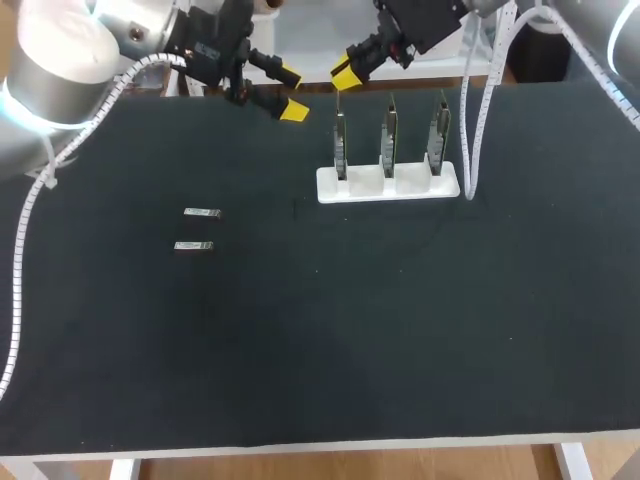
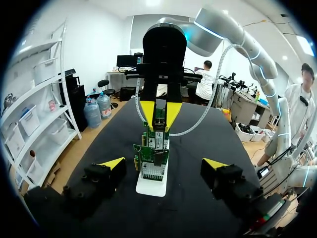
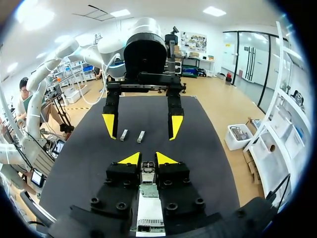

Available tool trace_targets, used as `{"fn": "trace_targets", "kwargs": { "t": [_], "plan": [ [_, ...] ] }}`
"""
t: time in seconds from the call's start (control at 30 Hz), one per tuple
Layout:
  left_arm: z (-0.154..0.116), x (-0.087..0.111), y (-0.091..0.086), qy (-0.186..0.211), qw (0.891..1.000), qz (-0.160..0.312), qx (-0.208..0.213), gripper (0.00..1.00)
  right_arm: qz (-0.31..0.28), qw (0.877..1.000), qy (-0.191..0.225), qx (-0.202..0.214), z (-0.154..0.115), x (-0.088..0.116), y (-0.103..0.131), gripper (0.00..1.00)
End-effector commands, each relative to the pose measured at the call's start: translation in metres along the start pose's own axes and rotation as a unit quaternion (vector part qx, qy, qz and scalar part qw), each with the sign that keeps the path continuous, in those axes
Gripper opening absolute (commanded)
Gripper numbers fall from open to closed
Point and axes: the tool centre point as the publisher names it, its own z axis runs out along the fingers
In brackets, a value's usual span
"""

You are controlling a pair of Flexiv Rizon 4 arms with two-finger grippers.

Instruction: Pick up the optical module with the left hand, and insert it into the network port with the right hand.

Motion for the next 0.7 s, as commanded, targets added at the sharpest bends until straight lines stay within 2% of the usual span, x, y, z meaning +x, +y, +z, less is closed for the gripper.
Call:
{"fn": "trace_targets", "kwargs": {
  "t": [0.03, 0.7],
  "plan": [
    [0.0004, -0.0007, 0.0014, 0.002, 1.0, 0.0, 0.001, 1.0, 0.001, 0.971, 0.0, -0.238, 0.0009, 0.0003, -0.0088, 0.0],
    [0.0004, -0.0007, 0.0014, 0.002, 1.0, 0.0, 0.001, 1.0, 0.005, 0.97, 0.003, -0.242, 0.0062, 0.0056, -0.0081, 0.0]
  ]
}}
